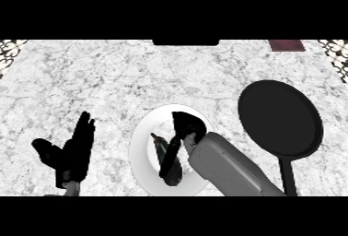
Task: Pick the eggplant from the plate and place it in the pan
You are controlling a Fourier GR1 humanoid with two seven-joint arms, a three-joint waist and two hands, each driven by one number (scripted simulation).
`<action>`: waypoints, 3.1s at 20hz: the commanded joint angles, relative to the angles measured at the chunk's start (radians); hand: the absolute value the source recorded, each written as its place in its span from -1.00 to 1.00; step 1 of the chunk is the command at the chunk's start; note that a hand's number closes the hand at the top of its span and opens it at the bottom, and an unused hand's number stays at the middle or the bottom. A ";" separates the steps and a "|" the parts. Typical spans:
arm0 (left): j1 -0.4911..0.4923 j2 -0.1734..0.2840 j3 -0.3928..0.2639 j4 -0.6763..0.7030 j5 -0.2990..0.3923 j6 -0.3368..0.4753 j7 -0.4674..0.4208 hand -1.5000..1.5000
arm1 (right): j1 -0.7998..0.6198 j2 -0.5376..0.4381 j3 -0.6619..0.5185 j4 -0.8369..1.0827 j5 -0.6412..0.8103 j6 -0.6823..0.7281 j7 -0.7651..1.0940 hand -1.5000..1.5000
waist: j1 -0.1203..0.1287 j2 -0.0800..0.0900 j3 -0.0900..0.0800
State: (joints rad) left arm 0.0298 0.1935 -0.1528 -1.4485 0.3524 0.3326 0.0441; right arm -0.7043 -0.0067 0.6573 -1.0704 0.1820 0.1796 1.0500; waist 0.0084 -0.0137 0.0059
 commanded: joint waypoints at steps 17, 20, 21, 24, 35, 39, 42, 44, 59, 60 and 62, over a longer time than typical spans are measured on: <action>0.082 -0.046 -0.022 0.005 -0.029 -0.023 0.021 0.00 | 0.056 -0.001 0.176 -0.060 0.287 -0.220 -0.033 1.00 | -0.005 0.011 -0.006; -0.008 -0.051 -0.012 0.047 -0.056 0.011 0.040 0.00 | 0.066 0.006 0.316 -0.105 0.390 -0.345 0.079 1.00 | -0.006 0.012 -0.006; -0.002 -0.031 0.017 0.056 -0.022 -0.036 0.033 0.00 | 0.010 0.006 0.308 -0.116 0.357 -0.318 0.126 1.00 | 0.003 0.013 -0.007; 0.071 -0.028 0.021 0.043 -0.010 -0.074 -0.008 0.00 | 0.058 0.006 0.328 -0.144 0.410 -0.330 0.152 1.00 | 0.002 0.012 -0.007; 0.066 -0.031 0.027 -0.015 -0.034 -0.004 0.056 0.00 | -0.125 -0.018 0.245 -0.317 0.893 -0.309 0.325 1.00 | -0.049 -0.010 -0.006; 0.072 -0.020 0.038 0.009 -0.027 -0.042 0.022 0.00 | -0.094 0.006 0.197 -0.390 0.984 -0.284 0.399 1.00 | -0.035 0.000 -0.007; 0.080 -0.033 0.017 -0.013 -0.034 -0.035 0.038 0.00 | -0.038 -0.022 0.115 -0.465 1.021 -0.237 0.360 1.00 | -0.041 0.002 -0.006; 0.084 -0.037 0.011 -0.054 -0.041 -0.005 0.077 0.00 | 0.015 -0.010 0.118 -0.527 1.066 -0.209 0.371 1.00 | -0.036 0.002 -0.006; 0.036 -0.039 0.042 0.018 -0.052 -0.043 0.046 0.00 | 0.169 -0.243 -0.360 -0.438 1.024 -0.404 -0.085 1.00 | -0.005 0.018 -0.005; 0.057 -0.081 -0.003 -0.016 -0.075 -0.013 0.047 0.00 | 0.191 -0.256 -0.370 -0.391 1.007 -0.426 -0.131 1.00 | -0.002 0.018 -0.005; 0.048 -0.023 0.054 0.030 -0.047 -0.076 0.036 0.00 | 0.162 -0.278 -0.425 -0.341 0.983 -0.429 -0.173 1.00 | -0.001 0.018 -0.006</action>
State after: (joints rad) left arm 0.0647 0.1632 -0.1044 -1.4816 0.2991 0.2829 0.0623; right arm -0.5314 -0.2412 0.3291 -1.5145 1.2028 -0.1866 0.9515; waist 0.0018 -0.0033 0.0088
